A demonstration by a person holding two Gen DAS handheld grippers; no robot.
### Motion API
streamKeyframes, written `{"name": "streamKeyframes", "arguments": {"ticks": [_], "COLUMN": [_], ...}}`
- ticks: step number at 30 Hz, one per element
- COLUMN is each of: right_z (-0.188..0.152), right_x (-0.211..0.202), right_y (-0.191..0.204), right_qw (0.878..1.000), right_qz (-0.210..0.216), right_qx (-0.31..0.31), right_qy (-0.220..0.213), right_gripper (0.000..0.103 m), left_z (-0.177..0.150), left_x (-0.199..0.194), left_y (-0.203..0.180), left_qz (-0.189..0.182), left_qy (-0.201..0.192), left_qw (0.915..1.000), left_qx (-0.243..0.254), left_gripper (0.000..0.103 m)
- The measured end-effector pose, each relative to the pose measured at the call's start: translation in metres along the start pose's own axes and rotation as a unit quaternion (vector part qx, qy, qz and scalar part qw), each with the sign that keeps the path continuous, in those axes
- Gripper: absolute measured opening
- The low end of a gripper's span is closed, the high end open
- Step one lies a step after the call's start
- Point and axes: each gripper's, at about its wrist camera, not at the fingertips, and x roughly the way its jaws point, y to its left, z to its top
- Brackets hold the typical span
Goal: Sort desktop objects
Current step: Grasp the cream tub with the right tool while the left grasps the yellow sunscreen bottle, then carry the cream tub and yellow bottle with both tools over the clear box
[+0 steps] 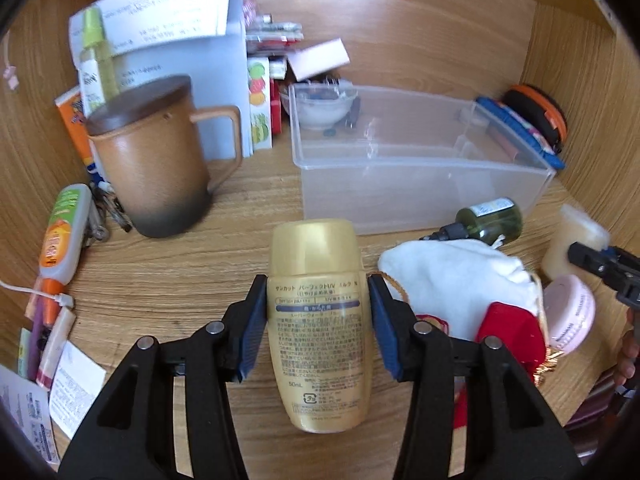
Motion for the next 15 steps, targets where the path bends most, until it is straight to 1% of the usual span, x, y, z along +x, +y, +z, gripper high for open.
{"name": "streamKeyframes", "arguments": {"ticks": [5, 8, 15], "right_z": [-0.001, -0.002, 0.004], "right_x": [0.002, 0.003, -0.005], "right_y": [0.008, 0.010, 0.011], "right_qw": [1.000, 1.000, 1.000], "right_qz": [-0.008, -0.010, -0.012], "right_qx": [-0.009, -0.007, 0.001], "right_qy": [0.003, 0.004, -0.006], "right_gripper": [0.056, 0.056, 0.056], "left_z": [-0.008, -0.016, -0.026], "left_x": [-0.021, -0.037, -0.065], "left_y": [0.002, 0.007, 0.009], "left_qz": [-0.008, -0.020, -0.032], "left_qy": [-0.021, -0.030, -0.059], "left_qw": [0.9997, 0.9993, 0.9977], "left_qx": [-0.003, -0.012, -0.012], "left_gripper": [0.048, 0.048, 0.044]}}
